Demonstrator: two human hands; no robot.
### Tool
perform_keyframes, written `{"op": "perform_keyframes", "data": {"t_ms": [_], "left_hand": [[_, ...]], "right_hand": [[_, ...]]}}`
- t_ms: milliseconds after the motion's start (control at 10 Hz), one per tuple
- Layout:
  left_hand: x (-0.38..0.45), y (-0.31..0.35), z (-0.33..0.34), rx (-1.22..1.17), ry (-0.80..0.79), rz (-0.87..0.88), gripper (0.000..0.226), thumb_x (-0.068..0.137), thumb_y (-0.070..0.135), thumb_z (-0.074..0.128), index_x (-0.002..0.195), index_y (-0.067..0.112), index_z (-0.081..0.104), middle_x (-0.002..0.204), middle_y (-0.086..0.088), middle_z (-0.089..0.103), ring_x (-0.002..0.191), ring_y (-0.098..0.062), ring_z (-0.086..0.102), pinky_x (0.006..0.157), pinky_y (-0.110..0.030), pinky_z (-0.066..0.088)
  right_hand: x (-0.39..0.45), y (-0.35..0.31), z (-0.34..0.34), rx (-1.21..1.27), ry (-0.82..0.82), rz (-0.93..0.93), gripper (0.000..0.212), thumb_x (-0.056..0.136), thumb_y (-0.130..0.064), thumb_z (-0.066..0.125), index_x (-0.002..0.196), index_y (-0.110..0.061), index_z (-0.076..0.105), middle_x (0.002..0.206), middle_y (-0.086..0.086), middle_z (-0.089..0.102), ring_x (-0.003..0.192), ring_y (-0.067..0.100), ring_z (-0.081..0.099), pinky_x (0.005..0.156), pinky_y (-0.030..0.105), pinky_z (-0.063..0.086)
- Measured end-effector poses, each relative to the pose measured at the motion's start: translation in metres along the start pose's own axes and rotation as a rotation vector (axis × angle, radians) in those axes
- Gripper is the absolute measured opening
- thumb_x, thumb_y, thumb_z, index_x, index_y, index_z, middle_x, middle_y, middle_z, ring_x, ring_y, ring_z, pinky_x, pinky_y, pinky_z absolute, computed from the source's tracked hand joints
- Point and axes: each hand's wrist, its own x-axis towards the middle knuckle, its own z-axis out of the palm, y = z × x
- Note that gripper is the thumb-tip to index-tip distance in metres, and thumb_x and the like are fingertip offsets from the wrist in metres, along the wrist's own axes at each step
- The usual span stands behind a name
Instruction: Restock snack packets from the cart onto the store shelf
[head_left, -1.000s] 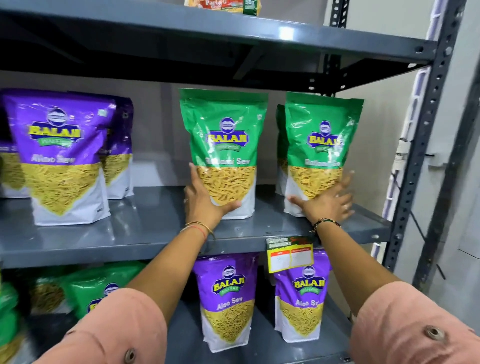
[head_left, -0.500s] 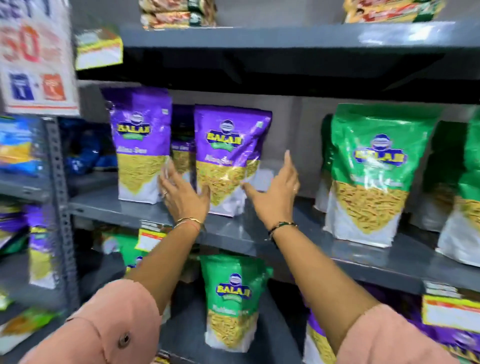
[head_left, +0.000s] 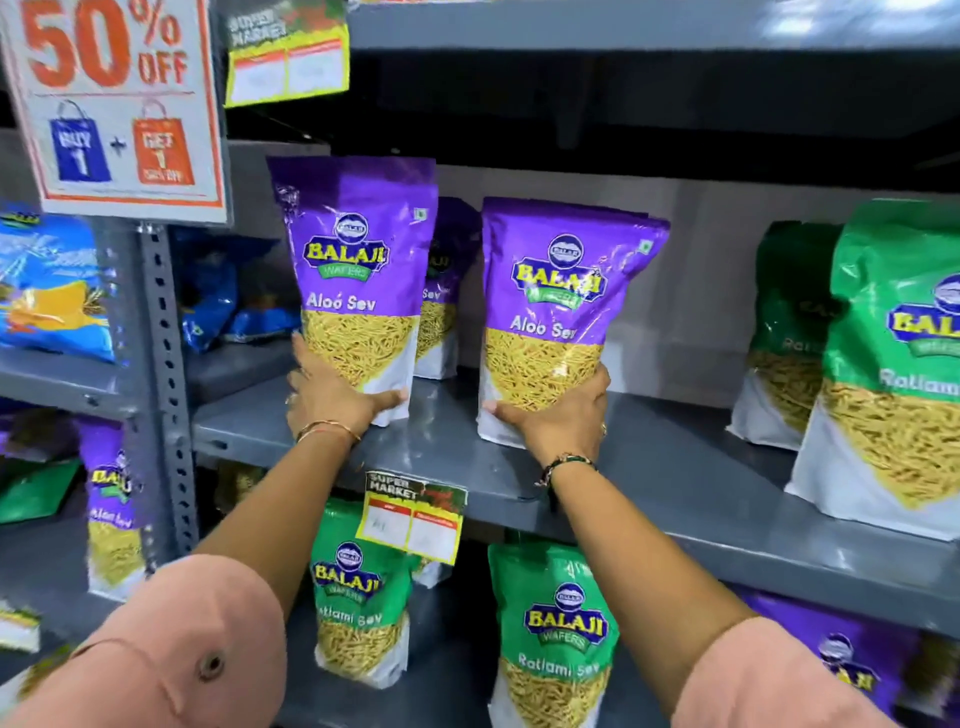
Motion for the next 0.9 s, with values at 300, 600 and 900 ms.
{"op": "perform_keyframes", "data": {"t_ms": [300,600,900], "left_hand": [[-0.001,-0.007,-0.008,-0.022,-0.037,0.032,0.134,0.041,0.045,0.089,0.141,0.025,0.002,0.141,-0.026,0.033,0.125,-0.047,0.041,0.107,-0.059,0.034],[-0.008,-0.002,-0.008,0.039,-0.032,-0.022,0.143,0.043,0.051,0.087,0.144,0.016,-0.009,0.150,-0.027,0.025,0.136,-0.041,0.030,0.113,-0.056,0.022],[-0.048,0.050,-0.002,0.007,0.295,0.366,0.100,0.076,0.064,0.054,0.147,0.011,0.006,0.157,-0.020,0.008,0.146,-0.034,0.002,0.119,-0.057,0.007]], "right_hand": [[-0.005,-0.004,-0.001,-0.025,0.007,-0.005,0.126,0.040,-0.046,0.091,0.137,-0.017,0.016,0.134,0.016,0.048,0.118,0.039,0.052,0.100,0.048,0.046],[-0.012,-0.009,-0.007,-0.038,-0.006,0.014,0.123,0.042,-0.046,0.091,0.136,-0.017,0.017,0.134,0.016,0.048,0.118,0.040,0.052,0.098,0.048,0.047],[-0.018,-0.021,-0.037,-0.169,0.060,-0.112,0.138,0.051,-0.072,0.073,0.148,-0.021,-0.010,0.158,0.019,0.008,0.145,0.040,0.011,0.115,0.058,0.013]]}}
